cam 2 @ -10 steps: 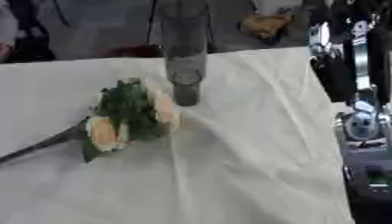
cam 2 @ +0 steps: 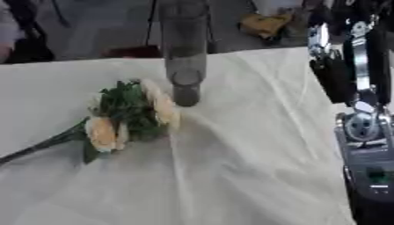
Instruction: Arrange flowers into the vase.
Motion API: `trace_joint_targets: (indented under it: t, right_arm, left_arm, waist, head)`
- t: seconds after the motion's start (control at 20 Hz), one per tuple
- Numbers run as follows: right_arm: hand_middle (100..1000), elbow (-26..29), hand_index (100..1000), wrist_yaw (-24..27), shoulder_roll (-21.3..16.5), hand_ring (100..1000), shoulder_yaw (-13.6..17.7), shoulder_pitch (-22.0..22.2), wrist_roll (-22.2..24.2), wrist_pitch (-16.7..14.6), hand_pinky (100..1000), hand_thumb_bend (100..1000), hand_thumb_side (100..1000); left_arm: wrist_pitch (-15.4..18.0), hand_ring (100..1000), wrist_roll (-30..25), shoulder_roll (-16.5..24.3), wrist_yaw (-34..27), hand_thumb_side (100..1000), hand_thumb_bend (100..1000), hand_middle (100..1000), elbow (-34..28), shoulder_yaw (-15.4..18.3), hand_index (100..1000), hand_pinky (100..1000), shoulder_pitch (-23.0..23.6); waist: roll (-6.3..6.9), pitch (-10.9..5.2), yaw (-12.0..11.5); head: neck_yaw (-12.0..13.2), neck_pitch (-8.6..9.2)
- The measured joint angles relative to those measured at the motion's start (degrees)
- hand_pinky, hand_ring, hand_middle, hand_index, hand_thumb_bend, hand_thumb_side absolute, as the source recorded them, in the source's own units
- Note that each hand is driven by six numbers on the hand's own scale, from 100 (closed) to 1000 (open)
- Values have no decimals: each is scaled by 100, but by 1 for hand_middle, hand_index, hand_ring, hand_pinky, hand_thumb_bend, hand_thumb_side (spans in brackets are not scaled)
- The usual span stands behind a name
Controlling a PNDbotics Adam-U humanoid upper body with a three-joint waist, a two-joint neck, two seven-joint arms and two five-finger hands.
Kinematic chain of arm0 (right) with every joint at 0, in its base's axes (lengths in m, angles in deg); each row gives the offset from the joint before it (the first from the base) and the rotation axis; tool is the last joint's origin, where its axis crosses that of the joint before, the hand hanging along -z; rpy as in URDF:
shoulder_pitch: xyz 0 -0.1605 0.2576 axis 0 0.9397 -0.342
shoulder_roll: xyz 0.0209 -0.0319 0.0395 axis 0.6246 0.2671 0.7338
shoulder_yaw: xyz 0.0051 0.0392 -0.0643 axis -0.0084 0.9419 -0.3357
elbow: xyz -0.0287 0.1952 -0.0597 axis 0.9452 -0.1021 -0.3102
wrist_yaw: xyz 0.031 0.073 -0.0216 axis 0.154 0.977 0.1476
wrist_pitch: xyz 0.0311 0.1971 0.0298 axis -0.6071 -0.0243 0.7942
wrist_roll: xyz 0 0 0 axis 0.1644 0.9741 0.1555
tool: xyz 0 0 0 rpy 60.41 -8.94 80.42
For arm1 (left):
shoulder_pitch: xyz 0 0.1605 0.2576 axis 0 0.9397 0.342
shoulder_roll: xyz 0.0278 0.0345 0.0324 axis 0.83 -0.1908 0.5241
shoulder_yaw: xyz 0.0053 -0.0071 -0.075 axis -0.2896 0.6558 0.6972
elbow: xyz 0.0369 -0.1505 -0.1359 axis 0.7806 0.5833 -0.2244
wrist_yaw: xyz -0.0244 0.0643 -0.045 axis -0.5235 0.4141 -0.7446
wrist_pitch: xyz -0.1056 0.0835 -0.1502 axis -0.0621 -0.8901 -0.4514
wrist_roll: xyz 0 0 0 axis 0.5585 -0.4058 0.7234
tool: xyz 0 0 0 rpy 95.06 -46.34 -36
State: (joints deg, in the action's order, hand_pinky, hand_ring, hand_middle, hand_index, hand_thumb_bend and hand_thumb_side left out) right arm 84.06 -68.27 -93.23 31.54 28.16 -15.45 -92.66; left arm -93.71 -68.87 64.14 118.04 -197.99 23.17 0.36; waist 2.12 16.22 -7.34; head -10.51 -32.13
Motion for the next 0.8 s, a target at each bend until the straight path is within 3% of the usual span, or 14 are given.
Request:
trace_joint_targets:
  t: [0.2, 0.5, 0.6, 0.65, 0.8]
  right_arm:
    - [818, 0, 967, 2, 0, 941, -4, 2, 17, 17, 791, 100, 1000]
    - [817, 0, 966, 3, -1, 941, -43, 9, 35, 30, 791, 100, 1000]
    - [817, 0, 966, 4, -1, 941, -66, 15, 46, 39, 791, 100, 1000]
    - [816, 0, 966, 4, -1, 941, -68, 29, 49, 41, 791, 100, 1000]
    - [816, 0, 966, 6, -1, 941, -82, 45, 60, 48, 791, 100, 1000]
  left_arm:
    - [-302, 981, -594, 256, -112, 1000, 131, 976, 0, -242, 1000, 933, -18]
    - [-601, 986, -1769, 777, -443, 1000, 315, 983, 6, -668, 1000, 923, -381]
    - [-677, 987, -2166, 979, -465, 1000, 393, 977, 7, -805, 1000, 916, -530]
    - [-706, 984, -2337, 1077, -465, 1000, 499, 977, 7, -878, 1000, 912, -600]
    - [-785, 959, -2723, 1336, -547, 1000, 676, 977, 79, -1135, 1000, 883, -769]
  waist:
    - [22, -3, 0]
    - [45, -85, 5]
    - [59, -109, 26]
    - [64, -121, 28]
    - [87, -160, 35]
  head:
    - [-5, 0]
    - [-31, -6]
    - [-34, -8]
    - [-38, -10]
    - [-42, -39]
